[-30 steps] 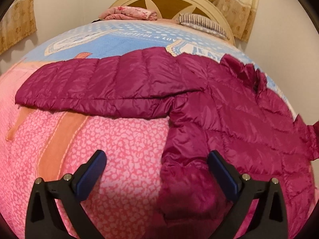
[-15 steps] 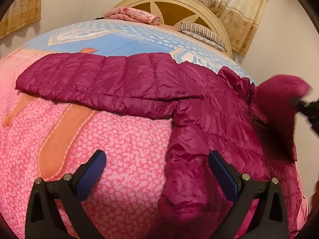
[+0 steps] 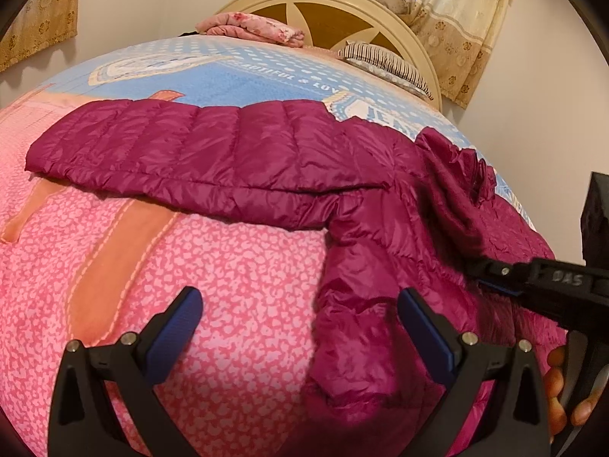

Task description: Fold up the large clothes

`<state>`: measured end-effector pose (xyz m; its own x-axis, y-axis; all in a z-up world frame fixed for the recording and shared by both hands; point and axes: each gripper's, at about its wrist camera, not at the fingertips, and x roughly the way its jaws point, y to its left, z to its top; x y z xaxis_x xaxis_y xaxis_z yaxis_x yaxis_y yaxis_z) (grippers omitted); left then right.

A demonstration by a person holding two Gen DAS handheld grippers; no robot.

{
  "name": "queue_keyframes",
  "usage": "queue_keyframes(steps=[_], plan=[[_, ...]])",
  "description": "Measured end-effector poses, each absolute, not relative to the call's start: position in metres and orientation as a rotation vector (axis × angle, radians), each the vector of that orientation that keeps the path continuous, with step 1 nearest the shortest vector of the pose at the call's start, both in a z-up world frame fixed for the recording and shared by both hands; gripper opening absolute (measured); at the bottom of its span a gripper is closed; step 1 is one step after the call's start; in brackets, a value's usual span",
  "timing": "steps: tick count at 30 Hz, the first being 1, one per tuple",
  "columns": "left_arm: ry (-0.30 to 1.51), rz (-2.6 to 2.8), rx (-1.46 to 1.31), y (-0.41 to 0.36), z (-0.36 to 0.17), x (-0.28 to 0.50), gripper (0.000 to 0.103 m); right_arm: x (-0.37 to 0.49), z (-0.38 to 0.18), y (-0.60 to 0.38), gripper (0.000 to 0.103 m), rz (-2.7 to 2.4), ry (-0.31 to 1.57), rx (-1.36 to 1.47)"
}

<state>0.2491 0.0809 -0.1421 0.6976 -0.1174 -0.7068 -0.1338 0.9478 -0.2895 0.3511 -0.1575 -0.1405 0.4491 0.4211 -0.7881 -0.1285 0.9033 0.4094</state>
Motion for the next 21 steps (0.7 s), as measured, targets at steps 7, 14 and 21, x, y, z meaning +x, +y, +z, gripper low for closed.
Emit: queue_keyframes(steps=[7, 14, 21], plan=[[0.807, 0.012, -0.325, 0.080, -0.144, 0.251, 0.103, 0.332, -0.108, -0.172, 0.079, 0.468, 0.930, 0.447], [0.807, 0.013, -0.323, 0.080, -0.144, 0.251, 0.103, 0.350, -0.119, -0.141, 0.007, 0.357, 0.918, 0.267], [0.813, 0.017, -0.316, 0.079, -0.145, 0.253, 0.103, 0.357, -0.159, -0.123, 0.007, 0.367, 0.992, 0.278]])
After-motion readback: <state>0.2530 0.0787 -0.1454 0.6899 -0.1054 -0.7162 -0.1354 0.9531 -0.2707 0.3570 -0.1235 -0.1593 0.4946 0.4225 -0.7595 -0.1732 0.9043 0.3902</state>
